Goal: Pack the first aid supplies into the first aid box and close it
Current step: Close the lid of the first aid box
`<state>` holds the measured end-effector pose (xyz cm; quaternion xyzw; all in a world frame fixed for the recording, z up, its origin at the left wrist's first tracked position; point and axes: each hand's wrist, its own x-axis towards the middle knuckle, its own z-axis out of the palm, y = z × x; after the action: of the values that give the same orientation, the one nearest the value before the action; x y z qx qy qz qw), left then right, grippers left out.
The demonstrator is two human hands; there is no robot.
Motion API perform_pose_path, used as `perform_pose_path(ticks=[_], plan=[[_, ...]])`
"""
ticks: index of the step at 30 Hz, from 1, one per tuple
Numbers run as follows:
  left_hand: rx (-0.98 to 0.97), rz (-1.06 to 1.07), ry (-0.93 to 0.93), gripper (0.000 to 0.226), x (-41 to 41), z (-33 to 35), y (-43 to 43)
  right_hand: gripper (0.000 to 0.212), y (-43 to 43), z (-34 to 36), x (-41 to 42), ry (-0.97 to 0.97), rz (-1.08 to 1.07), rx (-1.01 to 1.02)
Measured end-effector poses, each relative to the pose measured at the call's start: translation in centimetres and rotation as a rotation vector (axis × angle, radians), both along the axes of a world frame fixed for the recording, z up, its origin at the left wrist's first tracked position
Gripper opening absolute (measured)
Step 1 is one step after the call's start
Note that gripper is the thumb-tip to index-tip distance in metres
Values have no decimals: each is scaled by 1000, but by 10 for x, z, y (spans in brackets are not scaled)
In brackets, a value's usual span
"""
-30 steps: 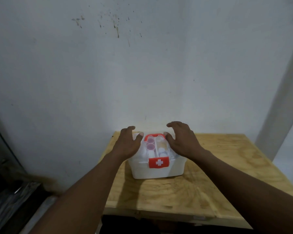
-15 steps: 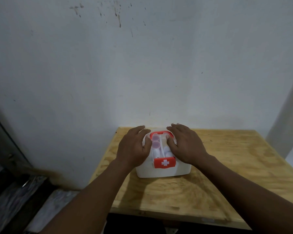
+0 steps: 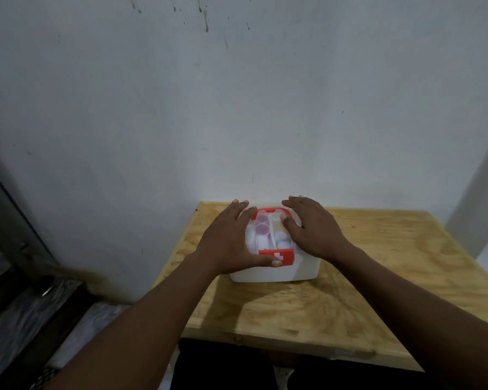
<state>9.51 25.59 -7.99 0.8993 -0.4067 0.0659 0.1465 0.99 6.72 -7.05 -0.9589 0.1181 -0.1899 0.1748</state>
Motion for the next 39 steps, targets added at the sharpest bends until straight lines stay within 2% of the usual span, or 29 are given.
perform_pose_path(ticks=[10,14,15,17,19,21,22,24,28,31,37,39], plan=[[-54,-14,-45,122,2,-6,-1,50,-1,-6,3,-41,-15,-31],[-84,-13,17,119,1,-6,-2,53,-1,-8,3,-64,-10,10],[-168,3,85,114,0,-5,-4,53,-1,-9,2,-103,-15,62],[-487,81,272,99,-1,-6,-9,47,-1,-11,0,-226,-57,210],[-796,215,524,103,1,-13,-14,40,-1,-16,-2,-334,-131,401],[-1015,357,812,109,2,-27,-14,40,0,-23,-4,-384,-197,619],[-1092,403,901,101,3,-35,-14,41,0,-27,-4,-399,-217,715],[-1176,447,954,73,-1,-39,-16,45,-1,-32,-3,-412,-239,846],[-1224,489,967,50,-3,-34,-21,50,-2,-32,-1,-394,-264,939],[-1192,520,999,46,-4,-32,-20,52,-4,-30,1,-363,-277,954],[-1179,433,989,51,-11,-14,-42,57,-24,-19,-9,-330,-341,853],[-1148,410,985,65,-14,-7,-59,56,-39,-14,-15,-346,-360,833]])
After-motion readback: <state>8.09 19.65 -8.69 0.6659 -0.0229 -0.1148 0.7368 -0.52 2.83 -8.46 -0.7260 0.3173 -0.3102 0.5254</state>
